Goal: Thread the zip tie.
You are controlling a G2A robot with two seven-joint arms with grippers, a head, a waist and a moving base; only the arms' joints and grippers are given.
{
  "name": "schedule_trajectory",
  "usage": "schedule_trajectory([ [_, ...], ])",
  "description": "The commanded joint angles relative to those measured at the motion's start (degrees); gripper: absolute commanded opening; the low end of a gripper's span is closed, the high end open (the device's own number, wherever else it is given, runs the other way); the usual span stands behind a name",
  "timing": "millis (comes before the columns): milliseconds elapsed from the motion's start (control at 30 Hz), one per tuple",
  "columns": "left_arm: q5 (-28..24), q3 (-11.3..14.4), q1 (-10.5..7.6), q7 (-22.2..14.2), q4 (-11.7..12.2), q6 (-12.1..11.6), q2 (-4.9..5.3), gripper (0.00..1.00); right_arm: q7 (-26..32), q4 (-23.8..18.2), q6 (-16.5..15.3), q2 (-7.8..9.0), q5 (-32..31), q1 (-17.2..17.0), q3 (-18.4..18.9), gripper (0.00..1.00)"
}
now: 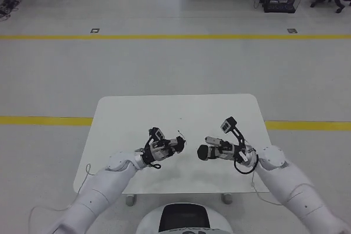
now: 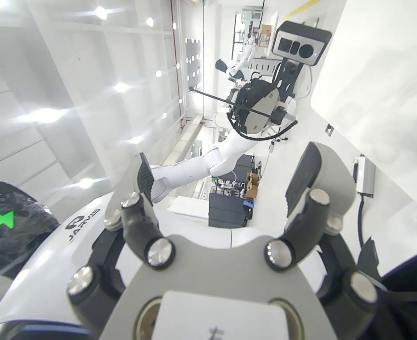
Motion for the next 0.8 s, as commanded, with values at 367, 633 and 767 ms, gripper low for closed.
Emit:
schedule_trajectory([
  [367,-3.5,1.0,0.78,-1.7,-0.9,0.2,-0.64,0.0,1.0,3.0,1.0,-1.04,4.9,0.3,-1.4,1.0],
  [633,-9.3,2.9,-0.13,-7.0,1.6,-1.5,-2.22,0.0,5.9,9.6,0.0,-3.37,12.4,2.9,-4.2,1.0],
  [767,-9.3,2.9,-0.13,-7.0,1.6,-1.5,-2.22,0.0,5.9,9.6,0.0,-3.37,12.4,2.9,-4.2,1.0],
])
